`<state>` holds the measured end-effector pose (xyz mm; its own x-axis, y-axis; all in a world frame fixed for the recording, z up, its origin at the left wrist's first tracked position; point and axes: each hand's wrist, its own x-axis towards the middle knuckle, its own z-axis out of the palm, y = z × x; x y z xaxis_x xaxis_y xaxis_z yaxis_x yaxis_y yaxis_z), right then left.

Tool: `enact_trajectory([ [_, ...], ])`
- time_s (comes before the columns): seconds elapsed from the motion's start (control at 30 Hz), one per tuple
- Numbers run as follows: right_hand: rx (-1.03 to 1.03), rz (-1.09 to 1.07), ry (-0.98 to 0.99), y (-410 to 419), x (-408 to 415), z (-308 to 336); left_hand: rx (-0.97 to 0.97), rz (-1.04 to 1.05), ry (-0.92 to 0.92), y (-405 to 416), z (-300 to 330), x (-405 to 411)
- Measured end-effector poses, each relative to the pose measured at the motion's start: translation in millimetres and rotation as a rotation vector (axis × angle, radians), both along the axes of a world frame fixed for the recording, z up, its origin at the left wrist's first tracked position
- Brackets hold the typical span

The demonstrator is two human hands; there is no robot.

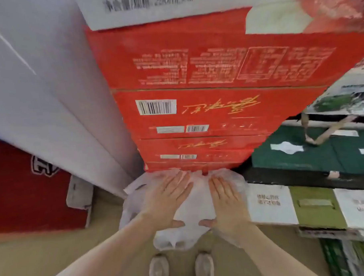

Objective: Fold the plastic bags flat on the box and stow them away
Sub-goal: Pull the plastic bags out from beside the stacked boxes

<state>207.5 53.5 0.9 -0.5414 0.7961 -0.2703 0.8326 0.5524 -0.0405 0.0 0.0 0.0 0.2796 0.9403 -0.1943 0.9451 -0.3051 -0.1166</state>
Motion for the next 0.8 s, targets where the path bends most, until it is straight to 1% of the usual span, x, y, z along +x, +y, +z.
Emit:
enact_trajectory([
  [0.03,-0.003,0.048,0.013,4,-3,-11,0.005,-0.058,0.018,1,-11,-2],
  [0.07,-0.037,0.065,0.013,6,-5,-18,-0.068,-0.071,0.06,1,-22,-4],
  [0.1,-0.131,0.062,-0.067,8,-4,-24,-0.17,-0.053,0.087,-1,-29,-7],
  [0.13,-0.179,0.055,-0.14,13,-2,-27,-0.182,-0.039,0.122,-1,-37,-12],
  [0.17,-0.175,0.035,-0.16,17,-2,-34,-0.15,-0.014,0.109,-3,-46,-16],
  [0.23,-0.168,-0.038,-0.194,20,4,-50,-0.216,0.12,0.093,-8,-55,-23],
  [0.27,-0.192,-0.097,-0.191,23,7,-58,-0.224,0.144,0.058,-8,-60,-27],
  [0.3,-0.201,-0.15,-0.199,25,9,-61,-0.182,0.141,0.032,-8,-69,-31],
  [0.37,-0.253,-0.218,-0.172,23,9,-70,-0.154,0.153,0.012,-7,-82,-33],
  [0.43,-0.333,-0.259,-0.078,16,5,-80,-0.142,0.181,-0.063,-8,-98,-28],
  [0.5,-0.419,-0.31,0.025,10,-1,-90,-0.204,0.263,-0.183,-12,-108,-23],
  [0.53,-0.43,-0.317,0.065,7,-5,-95,-0.224,0.301,-0.248,-13,-111,-23],
  [0.6,-0.393,-0.31,0.08,4,-11,-102,-0.171,0.323,-0.346,-17,-112,-19],
  [0.63,-0.367,-0.307,0.077,3,-14,-105,-0.103,0.308,-0.373,-21,-111,-17],
  [0.7,-0.349,-0.367,0.13,4,-19,-108,0.119,0.227,-0.398,-27,-110,-15],
  [0.73,-0.349,-0.387,0.157,6,-22,-108,0.212,0.169,-0.377,-28,-109,-14],
  [0.8,-0.355,-0.393,0.191,11,-30,-107,0.343,0.035,-0.246,-24,-108,-14],
])
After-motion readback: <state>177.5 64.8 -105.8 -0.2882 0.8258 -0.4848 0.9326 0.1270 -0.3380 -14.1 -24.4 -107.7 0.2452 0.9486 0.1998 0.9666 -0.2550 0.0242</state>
